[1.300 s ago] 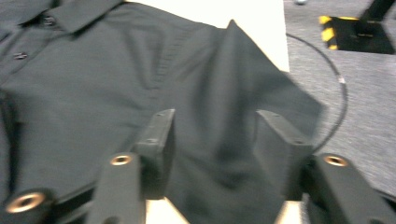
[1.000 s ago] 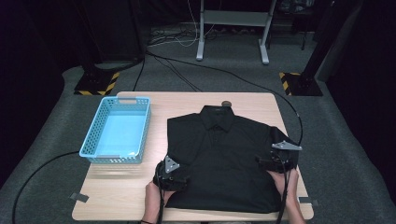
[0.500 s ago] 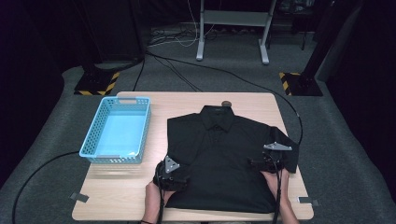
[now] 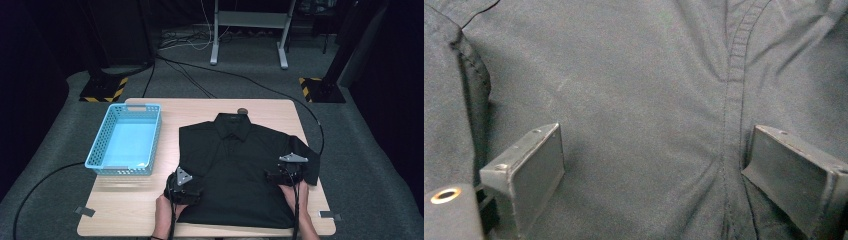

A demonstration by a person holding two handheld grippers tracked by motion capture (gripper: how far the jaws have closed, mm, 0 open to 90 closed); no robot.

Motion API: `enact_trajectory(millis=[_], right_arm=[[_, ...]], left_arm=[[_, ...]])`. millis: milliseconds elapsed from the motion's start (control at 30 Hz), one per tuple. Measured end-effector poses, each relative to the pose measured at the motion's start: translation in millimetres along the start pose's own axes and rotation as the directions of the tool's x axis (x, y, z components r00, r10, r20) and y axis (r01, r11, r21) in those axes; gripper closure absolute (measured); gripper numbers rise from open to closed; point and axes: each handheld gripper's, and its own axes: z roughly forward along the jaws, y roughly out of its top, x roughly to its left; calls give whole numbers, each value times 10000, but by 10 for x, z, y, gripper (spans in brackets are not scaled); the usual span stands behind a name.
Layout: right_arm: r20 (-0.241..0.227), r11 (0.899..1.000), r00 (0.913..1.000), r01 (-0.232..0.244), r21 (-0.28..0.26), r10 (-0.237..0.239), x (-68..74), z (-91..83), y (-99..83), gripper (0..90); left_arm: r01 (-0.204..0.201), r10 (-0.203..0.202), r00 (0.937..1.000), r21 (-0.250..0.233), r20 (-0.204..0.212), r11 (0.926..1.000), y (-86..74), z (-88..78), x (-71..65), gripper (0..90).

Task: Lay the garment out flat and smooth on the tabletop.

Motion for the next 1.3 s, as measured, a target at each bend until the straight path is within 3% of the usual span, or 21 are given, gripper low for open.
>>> enact_trajectory(millis=[467, 800, 933, 1033, 1133, 1300], right_arm=[[17, 10000, 10000, -19, 24, 19, -38, -10, -7, 69], [96, 9999, 9999, -96, 52, 95, -246, -64, -51, 66], [126, 9999, 9999, -106, 42, 106, -294, -87, -73, 66], [115, 10000, 9999, -82, 45, 82, -302, -93, -78, 66], [105, 9999, 9999, -97, 42, 96, -308, -94, -79, 66], [107, 10000, 9999, -80, 51, 79, -326, -102, -86, 66]], left_arm=[[62, -62, 10000, 1, -71, 10000, 10, 11, -31, 161], [107, -107, 9999, 41, -38, 9999, 85, 56, -206, 146], [459, -465, 9988, -475, -126, 9978, 281, 3, -165, 145], [415, -441, 9982, -649, -398, 9970, 512, 10, -149, 153], [511, -526, 9971, -278, -555, 9983, 675, 191, -88, 162], [807, -794, 9951, 188, -594, 9966, 790, 480, -37, 189]])
